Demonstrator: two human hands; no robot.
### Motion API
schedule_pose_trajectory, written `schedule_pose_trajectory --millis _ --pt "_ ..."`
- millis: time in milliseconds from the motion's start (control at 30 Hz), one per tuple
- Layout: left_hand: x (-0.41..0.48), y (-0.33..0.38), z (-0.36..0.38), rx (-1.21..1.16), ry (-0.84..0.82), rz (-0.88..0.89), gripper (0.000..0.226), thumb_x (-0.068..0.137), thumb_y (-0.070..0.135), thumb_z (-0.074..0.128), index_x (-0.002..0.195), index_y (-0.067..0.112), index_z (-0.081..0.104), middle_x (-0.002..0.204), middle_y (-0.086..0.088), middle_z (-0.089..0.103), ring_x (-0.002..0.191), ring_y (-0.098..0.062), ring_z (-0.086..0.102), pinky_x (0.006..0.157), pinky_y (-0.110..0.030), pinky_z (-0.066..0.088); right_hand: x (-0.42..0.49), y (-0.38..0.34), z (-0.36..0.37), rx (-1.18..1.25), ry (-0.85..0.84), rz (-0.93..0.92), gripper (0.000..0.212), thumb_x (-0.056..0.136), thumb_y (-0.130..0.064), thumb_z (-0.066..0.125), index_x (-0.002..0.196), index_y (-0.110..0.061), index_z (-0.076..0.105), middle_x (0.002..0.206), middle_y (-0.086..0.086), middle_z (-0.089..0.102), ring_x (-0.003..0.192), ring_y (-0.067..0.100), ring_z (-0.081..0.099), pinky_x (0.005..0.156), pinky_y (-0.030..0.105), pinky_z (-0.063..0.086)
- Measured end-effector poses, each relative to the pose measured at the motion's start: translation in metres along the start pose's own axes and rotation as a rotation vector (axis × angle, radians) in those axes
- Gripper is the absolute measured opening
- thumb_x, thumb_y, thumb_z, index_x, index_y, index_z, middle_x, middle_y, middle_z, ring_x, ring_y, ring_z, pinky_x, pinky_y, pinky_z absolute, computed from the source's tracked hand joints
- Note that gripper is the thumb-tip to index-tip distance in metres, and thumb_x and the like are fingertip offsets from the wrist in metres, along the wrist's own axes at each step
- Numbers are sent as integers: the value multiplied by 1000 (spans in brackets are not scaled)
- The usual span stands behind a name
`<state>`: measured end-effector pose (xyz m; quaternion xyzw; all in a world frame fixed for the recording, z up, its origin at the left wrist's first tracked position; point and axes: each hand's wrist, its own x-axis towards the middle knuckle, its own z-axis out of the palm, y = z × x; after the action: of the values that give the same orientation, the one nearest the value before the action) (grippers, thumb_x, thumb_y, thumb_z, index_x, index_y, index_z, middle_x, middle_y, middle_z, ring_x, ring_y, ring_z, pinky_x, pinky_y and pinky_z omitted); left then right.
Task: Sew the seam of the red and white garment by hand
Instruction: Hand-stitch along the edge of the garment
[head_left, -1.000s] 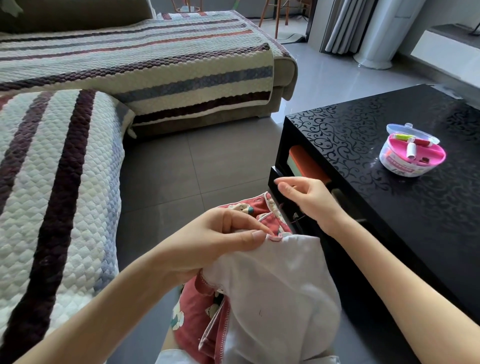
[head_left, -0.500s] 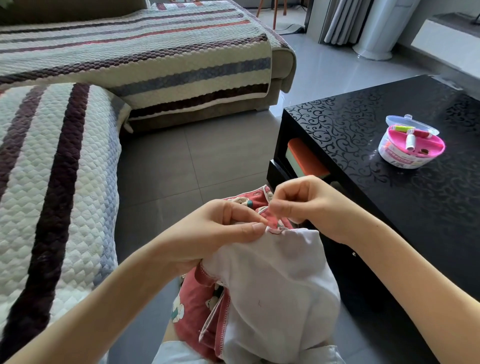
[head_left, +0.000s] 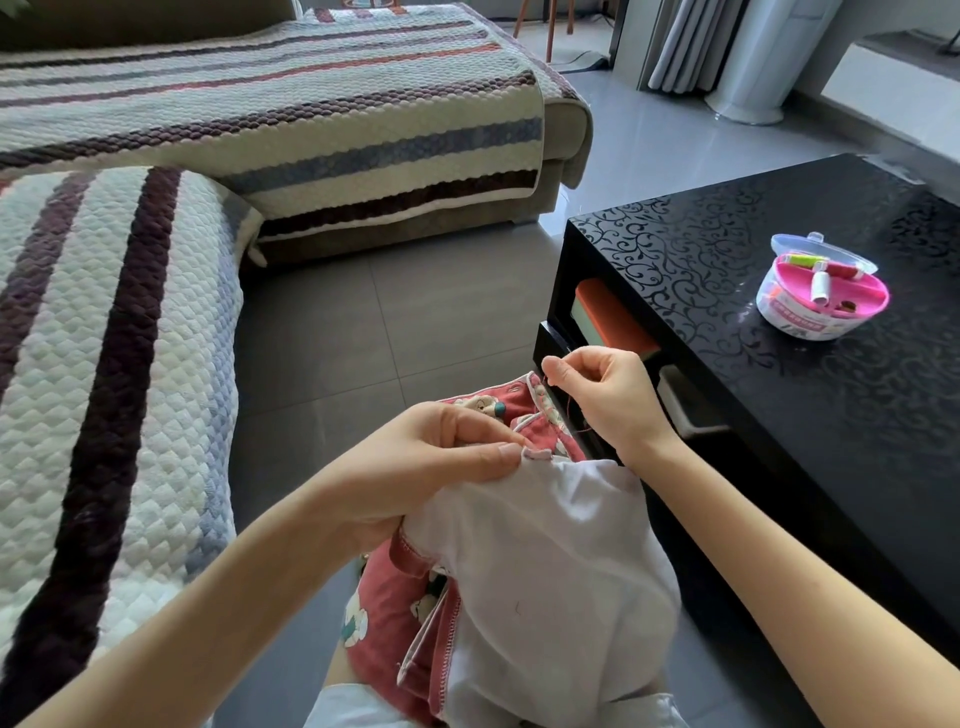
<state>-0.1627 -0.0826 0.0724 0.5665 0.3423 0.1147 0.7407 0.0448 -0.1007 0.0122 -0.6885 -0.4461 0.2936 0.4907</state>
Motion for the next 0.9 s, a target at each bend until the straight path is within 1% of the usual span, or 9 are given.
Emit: schedule_pose_trajectory --millis 67,133,200,300,467,600,733,800,900 --pt "-1 1 0 -7 18 0 18 75 15 76 89 3 75 84 -12 72 72 -15 66 63 -21 53 -11 -15 -5 84 -74 0 22 87 -30 67 90 -9 70 52 -4 48 42 1 38 45 9 31" --pt "-2 1 0 -9 37 3 16 76 17 76 87 5 76 82 -10 72 71 -15 65 63 -21 53 -25 -31 -12 142 -241 -40 24 86 -37 65 99 -18 70 67 6 60 55 5 53 53 9 41" --pt "-2 0 0 -10 48 13 21 75 19 72 89 5 76 84 -10 71 74 -15 64 64 -21 52 -38 -41 -16 133 -439 -102 21 85 -37 67 92 -18 74 78 8 71 73 9 63 68 20 50" --pt "-1 0 0 9 66 26 27 74 22 68 92 3 75 88 -13 71 79 -18 63 67 -22 52 -51 -44 -18 93 -540 -77 26 78 -39 70 76 -14 72 66 13 61 67 17 51 63 35 40" --pt "-4 0 2 110 114 42 18 73 27 73 78 9 76 75 0 72 67 -8 63 58 -15 48 -57 -48 -28 198 -552 20 17 75 -26 70 61 -17 66 58 -2 53 57 10 46 52 18 36" --pt "-5 -1 4 103 124 25 18 67 30 71 70 14 76 67 -2 69 60 -8 60 53 -16 47 -59 -50 -29 244 -551 133 25 69 -22 72 59 -3 58 51 -6 48 49 4 41 48 11 31" --pt "-5 -3 10 2 152 -32 14 74 21 69 64 12 74 62 0 67 53 -6 58 48 -14 45 -61 -48 -25 304 -499 277 22 69 -10 68 55 -5 52 45 -6 37 43 5 28 43 14 24" --pt "-6 -6 12 -35 207 -52 22 82 12 66 60 12 70 59 -1 63 50 -7 55 46 -15 43 -60 -43 -24 318 -432 325 27 75 0 68 54 -4 52 44 -2 31 42 7 26 40 15 26" --pt "-6 -16 3 16 376 11 25 86 11 64 62 14 70 62 -1 63 56 -8 55 50 -16 44 -60 -33 -30 227 -250 231 20 70 -7 68 52 -4 60 45 3 38 44 8 31 44 20 26"
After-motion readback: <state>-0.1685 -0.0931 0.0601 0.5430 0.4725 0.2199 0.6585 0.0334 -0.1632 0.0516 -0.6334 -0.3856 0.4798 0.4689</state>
